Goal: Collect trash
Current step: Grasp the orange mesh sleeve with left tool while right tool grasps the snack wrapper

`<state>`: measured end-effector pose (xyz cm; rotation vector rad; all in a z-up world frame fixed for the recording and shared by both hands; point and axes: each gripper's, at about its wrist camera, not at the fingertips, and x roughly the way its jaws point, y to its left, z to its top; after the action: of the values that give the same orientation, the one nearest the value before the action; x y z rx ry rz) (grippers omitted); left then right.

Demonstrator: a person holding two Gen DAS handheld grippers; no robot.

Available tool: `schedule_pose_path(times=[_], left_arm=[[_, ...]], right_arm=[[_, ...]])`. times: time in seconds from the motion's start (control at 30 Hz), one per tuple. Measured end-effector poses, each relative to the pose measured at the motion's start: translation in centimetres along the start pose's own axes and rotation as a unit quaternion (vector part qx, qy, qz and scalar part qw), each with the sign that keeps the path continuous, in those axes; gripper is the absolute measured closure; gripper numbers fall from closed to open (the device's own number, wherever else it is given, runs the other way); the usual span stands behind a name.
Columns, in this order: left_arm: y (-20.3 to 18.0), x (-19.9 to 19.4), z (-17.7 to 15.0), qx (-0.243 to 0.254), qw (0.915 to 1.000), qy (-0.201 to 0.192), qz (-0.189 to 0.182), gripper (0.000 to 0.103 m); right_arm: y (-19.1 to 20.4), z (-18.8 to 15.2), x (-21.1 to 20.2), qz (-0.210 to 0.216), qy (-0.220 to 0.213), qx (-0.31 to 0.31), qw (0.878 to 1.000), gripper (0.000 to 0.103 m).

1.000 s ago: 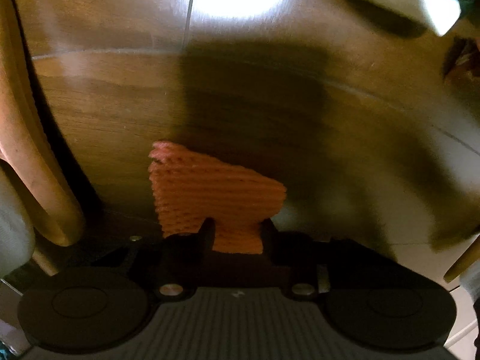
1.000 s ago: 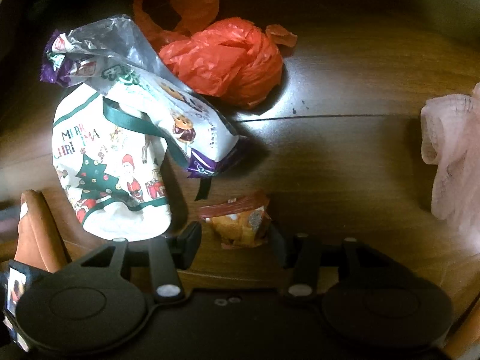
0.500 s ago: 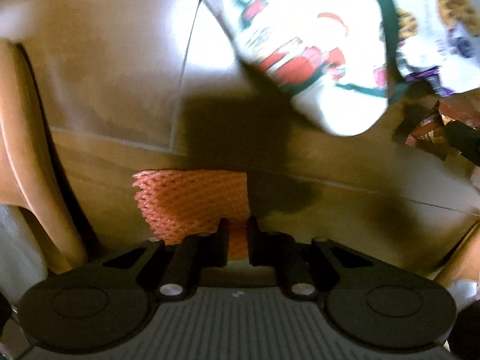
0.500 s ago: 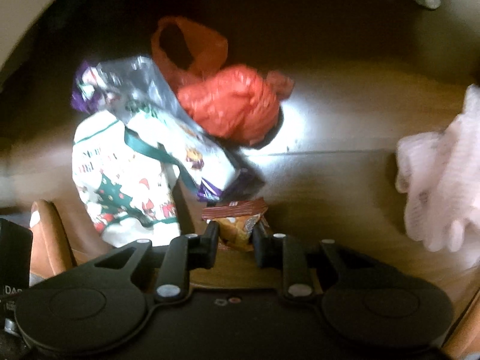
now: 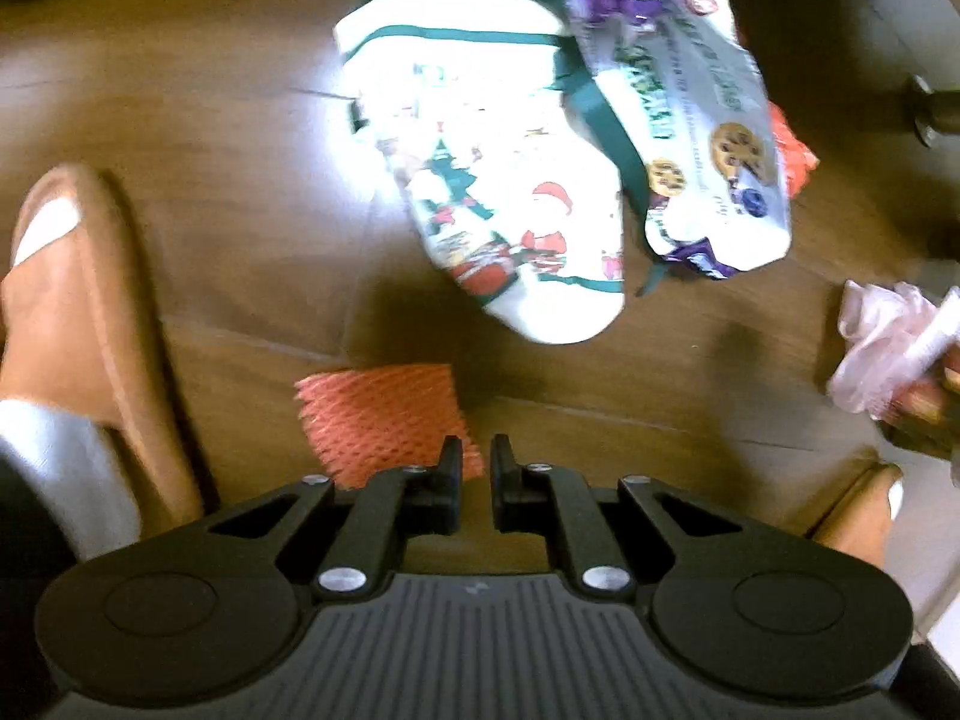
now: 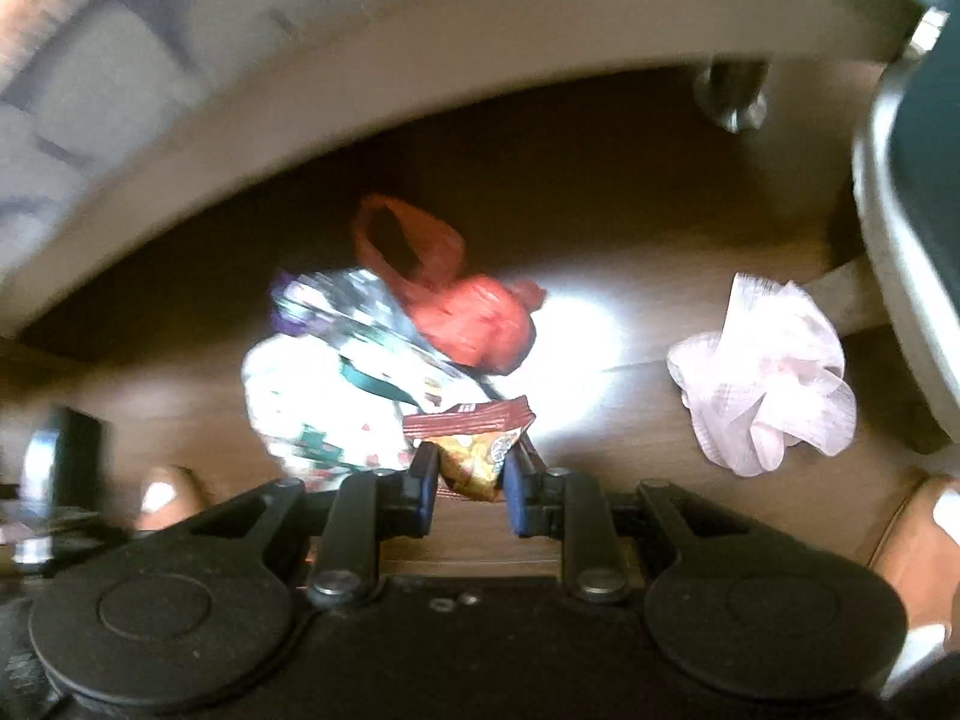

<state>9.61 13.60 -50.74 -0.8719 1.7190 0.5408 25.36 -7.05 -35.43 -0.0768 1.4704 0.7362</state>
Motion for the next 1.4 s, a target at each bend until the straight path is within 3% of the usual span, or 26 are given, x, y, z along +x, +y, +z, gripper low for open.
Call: schedule_pose_path(times=[0.17, 0.27, 0.3, 0.33, 0.4, 0.7, 1.17, 1.27, 1.33, 1.4], left_arm=[[1.5, 2.0, -0.7, -0.026, 0.9995, 0.019, 0.006, 0.094], [2.1, 2.8, -0.4, -0.048, 0.9984, 0.03, 0.007, 0.079], [2.2, 3.1, -0.2, -0.051, 0.9981, 0.033, 0.01, 0.061], [2.1, 3.3, -0.2, -0.051, 0.998, 0.033, 0.015, 0.033], [1.9, 3.9, 0.0, -0.049, 0.998, 0.025, 0.029, 0.017], [3.1, 9.2, 1.0, -0.079, 0.9936, 0.064, 0.05, 0.017], [3.0, 12.0, 1.9, -0.061, 0.9936, 0.066, 0.068, 0.021], [2.7, 11.6, 2.0, -0.06, 0.9946, 0.062, 0.058, 0.039], [2.4, 11.3, 2.0, -0.061, 0.9944, 0.06, 0.061, 0.064], [2.3, 10.7, 2.1, -0.06, 0.995, 0.056, 0.058, 0.071]], right_arm=[[1.8, -0.9, -5.4, 0.031, -0.023, 0.003, 0.999, 0.08], [2.3, -0.7, -6.1, 0.044, -0.031, -0.005, 0.999, 0.08], [2.3, -0.5, -5.8, 0.046, -0.031, -0.01, 0.998, 0.08], [2.2, -0.2, -5.2, 0.05, -0.031, -0.011, 0.998, 0.08], [2.0, 0.2, -4.0, 0.054, -0.021, -0.009, 0.998, 0.08], [2.2, 0.5, -2.0, 0.076, 0.009, -0.001, 0.997, 0.08], [1.7, 0.3, -0.7, 0.079, 0.029, 0.023, 0.996, 0.08], [1.7, 0.4, -0.6, 0.08, 0.029, 0.026, 0.996, 0.08], [1.8, 0.5, -0.7, 0.084, 0.027, 0.026, 0.996, 0.08], [1.9, 0.5, -1.0, 0.086, 0.023, 0.022, 0.996, 0.08]])
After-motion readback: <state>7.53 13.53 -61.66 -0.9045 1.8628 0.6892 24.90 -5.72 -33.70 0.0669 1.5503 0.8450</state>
